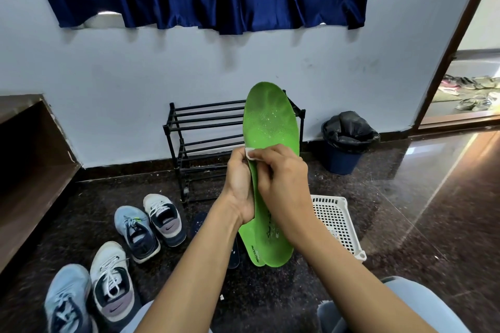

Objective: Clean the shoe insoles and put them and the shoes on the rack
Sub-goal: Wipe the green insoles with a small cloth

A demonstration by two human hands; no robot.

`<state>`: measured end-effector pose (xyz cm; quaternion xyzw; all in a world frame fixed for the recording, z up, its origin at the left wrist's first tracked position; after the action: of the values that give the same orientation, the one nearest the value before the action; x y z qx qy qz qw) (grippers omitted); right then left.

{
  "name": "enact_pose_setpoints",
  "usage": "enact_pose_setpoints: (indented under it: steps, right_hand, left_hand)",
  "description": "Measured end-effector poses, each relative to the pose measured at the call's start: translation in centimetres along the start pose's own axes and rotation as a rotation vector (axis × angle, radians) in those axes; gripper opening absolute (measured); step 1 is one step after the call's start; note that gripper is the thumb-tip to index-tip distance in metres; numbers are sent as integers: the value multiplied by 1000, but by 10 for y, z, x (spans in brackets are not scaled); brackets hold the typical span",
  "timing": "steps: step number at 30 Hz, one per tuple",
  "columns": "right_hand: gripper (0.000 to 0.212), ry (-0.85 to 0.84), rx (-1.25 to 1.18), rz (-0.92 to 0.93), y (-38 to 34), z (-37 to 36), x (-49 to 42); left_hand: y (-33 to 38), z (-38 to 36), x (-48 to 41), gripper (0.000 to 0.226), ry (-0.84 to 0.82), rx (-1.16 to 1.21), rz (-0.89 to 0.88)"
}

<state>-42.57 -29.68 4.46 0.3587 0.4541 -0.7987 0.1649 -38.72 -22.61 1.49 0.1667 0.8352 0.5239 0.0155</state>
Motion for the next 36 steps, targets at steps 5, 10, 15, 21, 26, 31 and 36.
enact_pose_setpoints:
  steps: [5, 10, 15, 21, 26, 31, 36]
  right_hand:
    - [28, -39, -15, -7, -4, -2, 4]
    - [25, -15, -8, -13, -3, 0, -9]
    - [28, -39, 6, -7, -3, -2, 4]
    - [24, -21, 5, 6, -2, -3, -11]
    - [26, -42, 28, 10, -1, -3, -5]
    - [27, -32, 34, -11, -2, -4, 5]
    - [24, 6, 27, -12, 3, -4, -12]
  left_hand:
    - [1, 6, 0, 40, 62, 5, 1]
    - [-2, 0, -1, 46, 32, 11, -8]
    - [1, 4, -3, 50, 64, -14, -31]
    - [-5, 5, -4, 62, 136, -102, -21]
    - [-2, 3, -1, 66, 130, -105, -14]
    - [1, 0, 4, 61, 115, -162, -33]
    - [-7, 1, 0, 63, 188, -143, 8]
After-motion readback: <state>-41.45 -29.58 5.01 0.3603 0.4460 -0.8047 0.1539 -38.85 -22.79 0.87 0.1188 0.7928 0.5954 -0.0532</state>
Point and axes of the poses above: each hand's wrist, its own x-axis away from the middle knuckle, its own z-axis out of the back of the hand, y = z × x, the point moved 2 cm from there along -x, towards the middle knuckle, and after that the axes turned 10 degrees about -x, right-handed, at the moved point
